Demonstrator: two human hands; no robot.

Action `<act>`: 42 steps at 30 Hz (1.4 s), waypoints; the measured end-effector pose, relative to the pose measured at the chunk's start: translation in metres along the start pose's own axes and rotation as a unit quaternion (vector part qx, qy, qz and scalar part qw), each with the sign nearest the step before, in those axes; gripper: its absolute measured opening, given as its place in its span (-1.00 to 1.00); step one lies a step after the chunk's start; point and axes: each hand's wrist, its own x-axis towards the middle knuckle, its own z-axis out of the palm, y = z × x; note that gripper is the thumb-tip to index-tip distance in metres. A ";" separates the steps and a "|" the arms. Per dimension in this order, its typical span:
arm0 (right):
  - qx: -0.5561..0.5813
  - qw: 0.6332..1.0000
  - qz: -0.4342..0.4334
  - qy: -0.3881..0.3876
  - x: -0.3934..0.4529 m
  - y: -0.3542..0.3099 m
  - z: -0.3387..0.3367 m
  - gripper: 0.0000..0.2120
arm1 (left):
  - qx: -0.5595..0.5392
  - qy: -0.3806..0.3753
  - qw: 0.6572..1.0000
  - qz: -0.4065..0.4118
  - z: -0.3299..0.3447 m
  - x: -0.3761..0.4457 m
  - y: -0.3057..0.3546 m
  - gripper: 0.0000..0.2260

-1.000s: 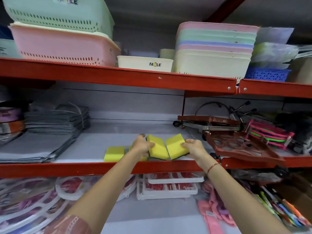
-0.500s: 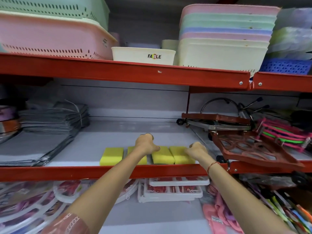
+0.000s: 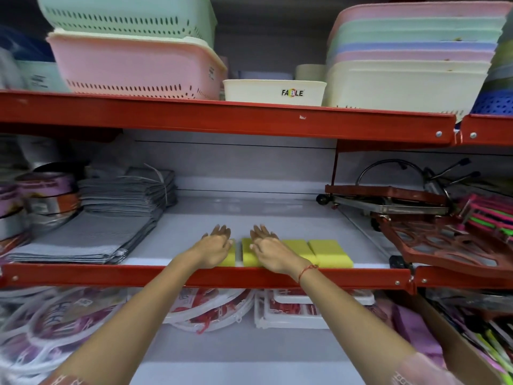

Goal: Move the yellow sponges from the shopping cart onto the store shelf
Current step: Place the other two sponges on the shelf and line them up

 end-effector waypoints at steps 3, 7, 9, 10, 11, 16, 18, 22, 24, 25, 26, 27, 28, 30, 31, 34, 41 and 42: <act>-0.005 0.999 0.029 -0.025 -0.001 -0.003 0.009 -0.54 | 0.005 -0.034 0.999 0.007 0.007 -0.004 -0.008 -0.51; 0.001 0.998 0.049 -0.027 -0.007 -0.003 0.012 -0.59 | 0.007 -0.052 0.999 0.009 0.015 -0.004 -0.005 -0.53; -0.006 0.999 0.045 -0.021 -0.010 -0.004 0.012 -0.60 | 0.003 -0.049 0.999 0.014 0.016 -0.005 -0.004 -0.53; -0.006 0.999 0.043 -0.020 -0.013 -0.005 0.012 -0.59 | 0.001 -0.048 0.999 0.018 0.018 -0.006 -0.003 -0.53; -0.012 0.999 0.038 -0.019 -0.015 -0.006 0.013 -0.58 | 0.000 -0.045 0.999 0.021 0.019 -0.007 -0.003 -0.53; -0.019 0.999 0.041 -0.011 -0.024 -0.013 0.013 -0.56 | -0.005 -0.030 0.999 0.033 0.020 -0.015 -0.001 -0.54; -0.013 0.999 0.050 -0.006 -0.023 -0.014 0.013 -0.57 | -0.005 -0.028 0.999 0.038 0.020 -0.018 0.001 -0.54; 0.001 0.998 0.065 -0.002 -0.023 -0.017 0.014 -0.60 | -0.010 -0.014 0.999 0.037 0.022 -0.022 0.002 -0.55; 0.001 0.998 0.069 0.002 -0.025 -0.019 0.014 -0.60 | -0.012 -0.012 0.999 0.038 0.023 -0.025 0.002 -0.55; 0.002 0.998 0.070 0.005 -0.025 -0.019 0.014 -0.60 | -0.012 -0.013 0.999 0.038 0.023 -0.025 0.002 -0.55; 0.002 0.997 0.072 0.006 -0.025 -0.020 0.014 -0.61 | -0.012 -0.016 0.999 0.036 0.023 -0.025 0.003 -0.55; 0.005 0.997 0.075 0.007 -0.024 -0.020 0.013 -0.61 | -0.010 -0.018 0.999 0.033 0.022 -0.024 0.003 -0.54; 0.010 0.997 0.079 0.007 -0.022 -0.021 0.012 -0.62 | -0.007 -0.021 0.999 0.029 0.021 -0.023 0.003 -0.54; 0.014 0.996 0.086 0.007 -0.020 -0.022 0.011 -0.64 | -0.001 -0.027 0.999 0.022 0.020 -0.021 0.004 -0.54; 0.014 0.996 0.087 0.008 -0.019 -0.023 0.012 -0.64 | 0.001 -0.028 0.999 0.020 0.019 -0.021 0.005 -0.55; 0.014 0.997 0.071 0.012 -0.021 -0.022 0.012 -0.62 | 0.003 -0.024 1.000 0.019 0.020 -0.022 0.006 -0.55; 0.027 0.999 0.040 0.007 -0.026 -0.017 0.004 -0.59 | -0.011 -0.022 1.000 0.017 0.017 -0.022 0.010 -0.51; 0.037 0.998 0.038 0.021 -0.030 -0.015 0.000 -0.58 | -0.016 -0.015 1.000 0.020 0.017 -0.021 0.011 -0.50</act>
